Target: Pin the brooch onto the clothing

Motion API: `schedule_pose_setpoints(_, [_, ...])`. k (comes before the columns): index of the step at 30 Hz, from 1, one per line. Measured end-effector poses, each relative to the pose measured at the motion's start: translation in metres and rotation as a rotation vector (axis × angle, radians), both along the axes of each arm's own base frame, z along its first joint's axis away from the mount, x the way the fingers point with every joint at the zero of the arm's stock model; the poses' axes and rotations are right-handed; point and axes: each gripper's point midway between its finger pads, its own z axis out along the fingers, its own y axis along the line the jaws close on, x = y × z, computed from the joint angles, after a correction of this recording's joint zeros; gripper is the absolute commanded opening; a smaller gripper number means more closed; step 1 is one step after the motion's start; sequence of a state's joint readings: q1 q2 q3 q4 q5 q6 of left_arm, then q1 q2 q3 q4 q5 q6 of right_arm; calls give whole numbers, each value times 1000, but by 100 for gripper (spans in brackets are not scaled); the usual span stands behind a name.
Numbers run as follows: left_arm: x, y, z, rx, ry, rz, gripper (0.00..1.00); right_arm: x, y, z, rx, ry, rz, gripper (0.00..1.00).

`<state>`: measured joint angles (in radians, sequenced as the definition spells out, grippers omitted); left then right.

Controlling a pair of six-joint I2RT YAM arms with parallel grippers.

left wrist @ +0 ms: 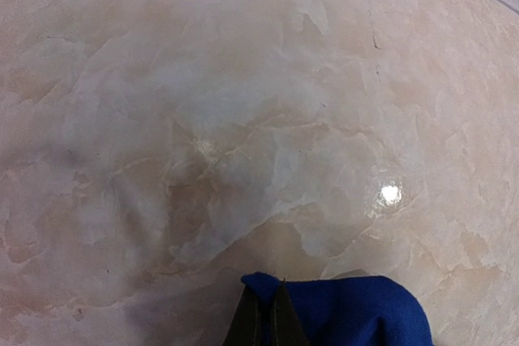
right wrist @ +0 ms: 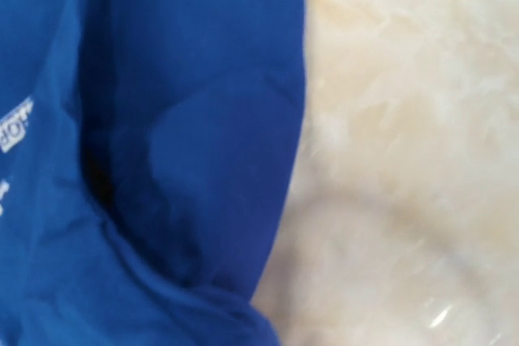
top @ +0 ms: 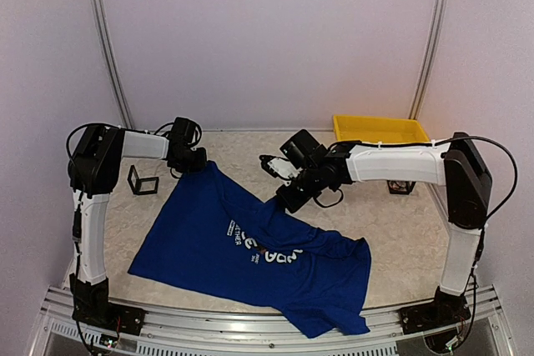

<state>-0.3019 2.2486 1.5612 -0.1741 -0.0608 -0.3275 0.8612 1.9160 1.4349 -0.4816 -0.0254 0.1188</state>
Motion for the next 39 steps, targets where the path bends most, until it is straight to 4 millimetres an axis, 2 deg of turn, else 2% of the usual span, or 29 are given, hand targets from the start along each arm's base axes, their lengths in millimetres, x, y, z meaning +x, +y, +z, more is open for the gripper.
schedule_pose_setpoints(6, [0,1,0,0,0,3,0,10,4,15,13,-46,13,0])
schedule_pose_setpoints(9, [-2,3,0,2,2,8,0,26,-5,21,2,-80,-32,0])
schedule_pose_setpoints(13, [-12,10,0,13,14,21,0,72,-35,41,-19,-180,-169,0])
schedule_pose_setpoints(17, [-16,12,6,15,10,23,0,121,-67,76,-40,-341,-315,0])
schedule_pose_setpoints(20, [-14,13,13,12,-4,26,0,147,-72,97,-62,-448,-376,0])
schedule_pose_setpoints(22, [-13,13,14,12,-7,27,0,165,-70,101,-83,-509,-407,0])
schedule_pose_setpoints(25, [-13,17,14,16,-4,35,0,189,-67,85,-148,-563,-448,0])
schedule_pose_setpoints(28, [-13,19,14,16,-3,39,0,204,-62,48,-213,-564,-449,0])
schedule_pose_setpoints(29, [-13,20,13,17,-2,41,0,207,-60,37,-228,-559,-445,3])
schedule_pose_setpoints(30, [-12,22,13,17,-2,44,0,210,-58,25,-247,-555,-443,11])
schedule_pose_setpoints(32, [-12,24,13,19,-3,50,0,219,-52,5,-268,-549,-439,20])
schedule_pose_setpoints(34, [-12,25,13,20,-2,52,0,230,-46,-11,-278,-545,-433,34])
schedule_pose_setpoints(36, [-12,28,13,24,0,58,0,238,-42,-21,-282,-537,-430,49])
schedule_pose_setpoints(39, [-12,31,12,31,3,65,0,249,-37,-22,-259,-521,-417,63])
